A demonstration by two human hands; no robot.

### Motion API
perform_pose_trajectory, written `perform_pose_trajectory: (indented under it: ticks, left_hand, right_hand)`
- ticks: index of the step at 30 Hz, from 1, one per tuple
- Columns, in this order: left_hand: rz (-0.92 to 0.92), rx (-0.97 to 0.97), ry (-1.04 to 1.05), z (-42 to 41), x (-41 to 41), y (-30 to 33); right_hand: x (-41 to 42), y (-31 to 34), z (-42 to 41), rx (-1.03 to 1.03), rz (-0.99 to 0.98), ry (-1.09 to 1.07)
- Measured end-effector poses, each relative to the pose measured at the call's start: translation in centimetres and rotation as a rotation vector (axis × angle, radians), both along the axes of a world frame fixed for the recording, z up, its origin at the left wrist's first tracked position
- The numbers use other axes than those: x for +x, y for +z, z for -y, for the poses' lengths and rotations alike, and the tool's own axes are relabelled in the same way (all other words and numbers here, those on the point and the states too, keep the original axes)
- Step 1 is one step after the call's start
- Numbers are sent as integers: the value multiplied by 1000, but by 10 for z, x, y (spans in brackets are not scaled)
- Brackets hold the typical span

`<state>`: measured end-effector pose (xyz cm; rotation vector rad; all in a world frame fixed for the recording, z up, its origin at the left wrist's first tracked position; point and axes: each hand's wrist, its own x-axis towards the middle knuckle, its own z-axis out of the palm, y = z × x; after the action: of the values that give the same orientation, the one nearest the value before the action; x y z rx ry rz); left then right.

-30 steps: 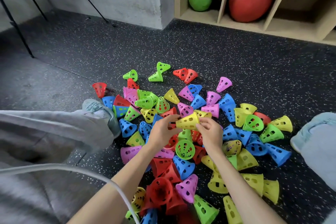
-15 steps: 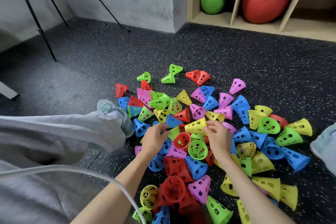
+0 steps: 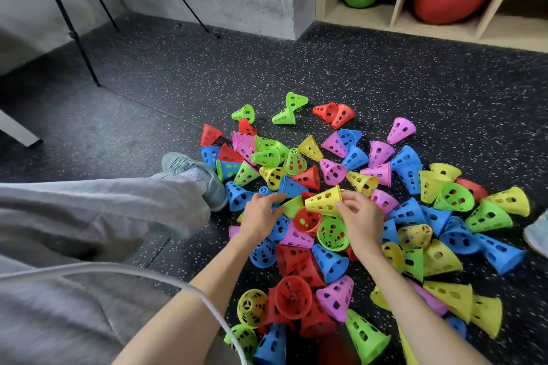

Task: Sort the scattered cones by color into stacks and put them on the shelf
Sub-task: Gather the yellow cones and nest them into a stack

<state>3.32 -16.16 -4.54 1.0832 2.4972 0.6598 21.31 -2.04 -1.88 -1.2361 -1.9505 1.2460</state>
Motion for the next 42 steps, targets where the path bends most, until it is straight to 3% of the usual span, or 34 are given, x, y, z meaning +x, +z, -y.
perform_pose_trajectory:
  ticks: [3, 17, 23, 32, 42]
  left_hand:
    - [-4, -48, 2, -10, 0, -6]
    - [151, 244, 149, -30, 14, 17]
    - [37, 343, 164, -32, 14, 32]
    - [-14, 376, 43, -47, 22, 59]
    - [147, 600, -117, -74, 47, 68]
  right_hand:
    - [3, 0, 1, -1, 11, -8]
    - [-3, 8, 0, -60, -54, -83]
    - [-4, 18, -2, -44, -141, -165]
    - [-4, 53, -25, 63, -283, -228]
    - [-6, 66, -34, 121, -257, -61]
